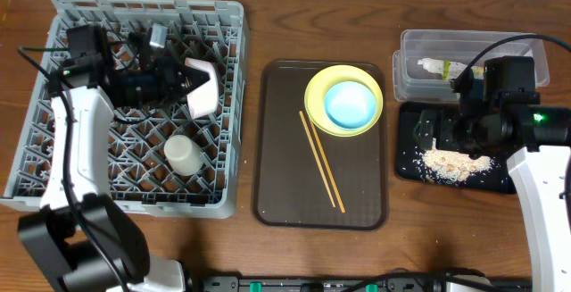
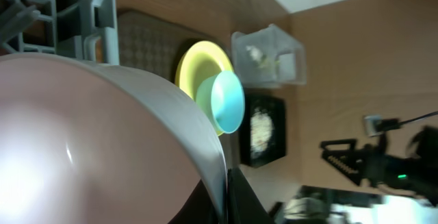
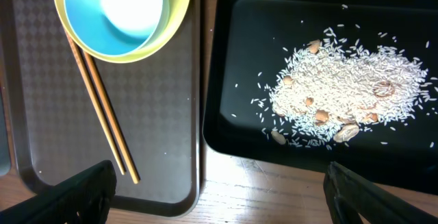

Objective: Sort waste into correct bins and load items into the dishwasher
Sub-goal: 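Carry the pink-white cup with the left gripper into the dish rack, release, then reach the left gripper to the light-blue bowl on the yellow plate, grasp, then carry the light-blue bowl into the dish rack with the left gripper, release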

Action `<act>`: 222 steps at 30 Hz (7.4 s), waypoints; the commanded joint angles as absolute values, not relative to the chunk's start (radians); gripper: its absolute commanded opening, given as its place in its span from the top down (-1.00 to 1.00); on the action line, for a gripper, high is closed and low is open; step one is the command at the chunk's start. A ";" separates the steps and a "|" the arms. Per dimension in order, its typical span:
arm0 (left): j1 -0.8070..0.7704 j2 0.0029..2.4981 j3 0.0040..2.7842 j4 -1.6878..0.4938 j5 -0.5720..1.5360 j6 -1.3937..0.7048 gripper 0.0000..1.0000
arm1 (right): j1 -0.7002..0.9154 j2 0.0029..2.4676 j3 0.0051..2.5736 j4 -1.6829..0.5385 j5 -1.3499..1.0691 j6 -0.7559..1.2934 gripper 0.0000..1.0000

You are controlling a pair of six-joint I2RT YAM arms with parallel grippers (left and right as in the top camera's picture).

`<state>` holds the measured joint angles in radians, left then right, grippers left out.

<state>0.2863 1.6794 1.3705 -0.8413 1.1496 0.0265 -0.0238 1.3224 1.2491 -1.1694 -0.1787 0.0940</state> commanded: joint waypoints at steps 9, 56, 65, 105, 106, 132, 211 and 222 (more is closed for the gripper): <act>0.387 1.873 1.380 -0.848 1.373 0.045 0.85 | -0.043 1.311 1.263 -1.171 -0.173 0.089 -0.89; 0.187 1.404 1.383 -0.868 0.517 -0.116 -0.52 | -0.168 1.311 1.263 -1.216 -0.031 0.183 -0.93; -0.317 1.459 1.421 -0.745 0.139 -0.170 -0.74 | -0.191 1.311 1.263 -1.235 -0.035 0.186 -0.97; -0.812 2.198 1.710 -0.641 -0.099 0.011 -0.31 | -0.191 1.311 1.263 -1.254 -0.034 0.186 -0.99; -0.805 2.198 1.710 -0.637 -0.098 0.011 -0.24 | -0.191 1.311 1.263 -1.257 -0.034 0.186 -0.99; -0.743 2.231 1.694 -0.620 -0.057 -0.038 0.53 | -0.191 1.311 1.263 -1.264 -0.034 0.186 -0.99; 0.436 2.202 1.703 -0.777 1.221 -0.065 0.20 | -0.191 1.311 1.263 -1.276 -0.030 0.178 -0.98; 0.506 2.154 1.703 -0.785 1.178 -0.065 -0.44 | -0.192 1.311 1.263 -1.283 -0.023 0.178 -0.98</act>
